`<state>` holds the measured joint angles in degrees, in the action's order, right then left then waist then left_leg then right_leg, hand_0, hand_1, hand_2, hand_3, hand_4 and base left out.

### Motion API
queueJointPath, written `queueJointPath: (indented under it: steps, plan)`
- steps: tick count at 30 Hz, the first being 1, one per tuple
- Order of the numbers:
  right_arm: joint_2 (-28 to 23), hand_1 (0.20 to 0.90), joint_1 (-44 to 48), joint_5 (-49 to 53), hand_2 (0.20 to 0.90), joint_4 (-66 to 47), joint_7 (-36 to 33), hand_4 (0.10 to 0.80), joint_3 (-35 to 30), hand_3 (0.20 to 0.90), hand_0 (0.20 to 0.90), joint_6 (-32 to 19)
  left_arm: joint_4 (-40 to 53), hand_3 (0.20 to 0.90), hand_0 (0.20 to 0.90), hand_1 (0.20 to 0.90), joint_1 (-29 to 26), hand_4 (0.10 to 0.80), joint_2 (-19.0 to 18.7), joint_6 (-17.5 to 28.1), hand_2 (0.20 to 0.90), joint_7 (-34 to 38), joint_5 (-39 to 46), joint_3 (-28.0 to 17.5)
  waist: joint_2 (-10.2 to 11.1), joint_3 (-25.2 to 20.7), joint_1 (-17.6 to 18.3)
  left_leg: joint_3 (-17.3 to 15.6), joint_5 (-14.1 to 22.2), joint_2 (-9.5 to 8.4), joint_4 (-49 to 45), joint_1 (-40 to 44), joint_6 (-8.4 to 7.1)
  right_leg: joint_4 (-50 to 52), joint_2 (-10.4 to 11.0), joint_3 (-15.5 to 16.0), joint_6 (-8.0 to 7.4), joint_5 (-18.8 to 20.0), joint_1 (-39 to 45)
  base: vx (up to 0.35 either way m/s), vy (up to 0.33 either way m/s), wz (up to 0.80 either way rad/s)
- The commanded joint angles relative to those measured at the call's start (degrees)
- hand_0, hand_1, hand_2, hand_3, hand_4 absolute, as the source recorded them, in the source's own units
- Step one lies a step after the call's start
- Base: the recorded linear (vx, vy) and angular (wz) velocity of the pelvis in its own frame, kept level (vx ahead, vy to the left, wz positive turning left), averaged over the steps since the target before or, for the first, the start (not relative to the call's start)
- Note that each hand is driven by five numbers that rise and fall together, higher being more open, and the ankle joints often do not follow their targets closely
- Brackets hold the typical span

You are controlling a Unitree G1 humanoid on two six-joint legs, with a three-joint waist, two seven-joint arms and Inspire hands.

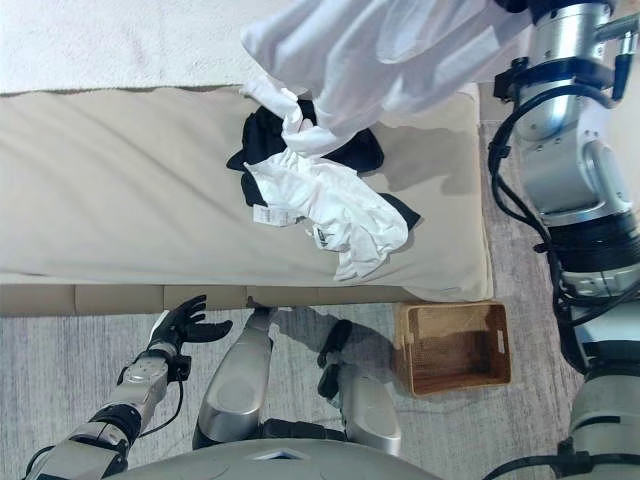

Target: Pick up the clothes from the bed and place them into the basket

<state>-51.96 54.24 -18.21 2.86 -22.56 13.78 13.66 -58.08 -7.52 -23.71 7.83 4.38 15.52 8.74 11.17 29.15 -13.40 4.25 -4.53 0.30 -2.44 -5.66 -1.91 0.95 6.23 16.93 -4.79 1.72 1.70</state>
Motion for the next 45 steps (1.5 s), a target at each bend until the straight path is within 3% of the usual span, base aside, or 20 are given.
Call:
queueJointPath:
  steps: [1, 6, 10, 20, 24, 30, 37, 45]
  plan:
    - [-5.5, 0.3, 7.9, 0.7, 0.3, 1.6, -10.2, 0.1, 1.1, 0.2, 0.3, -1.4, -4.1, 0.9, 0.9, 0.9, 6.2, 0.8, 1.4, 0.1, 0.9, 0.1, -3.5, 3.2, -1.9, -19.2, 1.0, -0.8, 5.5, -2.54, 6.2, 6.6, 4.68, 5.8, -0.3, -0.6, -2.24, -0.5, 0.4, 0.098, -0.048, -0.09]
    - [-13.2, 0.3, 17.5, 6.4, 0.3, 11.6, -11.0, 0.1, 7.1, 0.2, 0.3, 1.9, -6.0, 0.9, 0.9, 0.9, 7.0, 0.8, 0.3, -1.6, 0.9, -1.4, -5.3, 3.0, -1.7, -22.8, 2.3, -2.0, 6.4, -2.78, 5.7, 8.7, 4.87, 7.0, -0.1, -1.4, -2.54, 0.2, 1.2, 0.063, -0.055, -0.07]
    - [-18.6, 0.3, 21.0, 10.8, 0.3, 16.3, -11.6, 0.1, 9.6, 0.2, 0.3, 1.1, -6.8, 0.9, 0.9, 0.9, 7.7, 0.8, -0.4, -2.9, 0.9, -2.9, -6.6, 3.1, -2.3, -24.6, 4.1, -3.0, 6.7, -2.74, 6.0, 10.0, 5.03, 7.4, -0.5, -3.0, -2.44, 0.3, 1.3, 0.006, -0.056, -0.11]
    - [-22.0, 0.3, 10.8, 13.1, 0.3, 12.3, -15.7, 0.1, -0.7, 0.2, 0.3, -2.1, -7.1, 0.9, 0.9, 0.9, 6.8, 0.8, 0.3, -4.8, 0.9, -4.6, -7.9, 5.3, -4.9, -25.7, 9.6, -6.4, 7.1, -1.56, 7.0, 11.9, 4.47, 3.7, -2.6, -8.1, -0.51, -2.2, 2.1, -0.048, -0.069, -0.36]
    - [-22.8, 0.3, 5.8, 16.1, 0.3, 12.5, -10.2, 0.1, -4.1, 0.2, 0.3, -0.2, -6.8, 0.9, 0.9, 0.9, 5.8, 0.8, 0.6, -5.4, 0.9, -5.1, -7.9, 5.9, -5.4, -26.0, 12.2, -9.0, 7.3, -1.06, 7.3, 12.5, 3.84, 1.3, -3.3, -9.9, -0.12, -2.2, 2.4, -0.038, -0.082, -0.33]
    - [-21.8, 0.3, -4.6, 17.9, 0.3, 14.1, 0.3, 0.1, -9.7, 0.2, 0.3, 0.8, -7.0, 0.9, 0.9, 0.9, 4.9, 0.8, 0.5, -3.9, 0.9, -6.4, -10.5, 6.4, -6.1, -26.0, 15.9, -13.1, 7.4, -0.25, 7.2, 13.0, 3.45, 0.5, -4.1, -12.8, 0.44, -2.0, 1.5, -0.008, -0.113, -0.37]
    - [-15.1, 0.3, -15.9, 12.9, 0.3, 10.7, 4.5, 0.1, -14.0, 0.2, 0.3, 0.5, -5.9, 0.9, 0.9, 0.9, 3.3, 0.8, 0.3, -2.7, 0.9, -6.3, -11.3, 7.5, -7.8, -23.1, 18.1, -14.0, 7.3, 0.33, 6.1, 11.6, 3.46, 2.4, -4.2, -14.6, 1.16, -2.7, -1.3, -0.058, -0.107, -0.23]
    - [-9.2, 0.3, -11.8, 8.3, 0.3, 13.7, 5.1, 0.1, -6.0, 0.2, 0.3, 1.8, -2.8, 0.9, 0.9, 0.9, -4.9, 0.8, 1.8, 0.2, 0.9, -3.2, -7.2, 10.7, -10.9, -13.1, 19.5, -13.6, 6.8, 0.77, 0.8, 2.3, 2.68, 6.3, -3.5, -14.7, 2.24, -2.8, -10.8, -0.263, -0.077, -0.15]
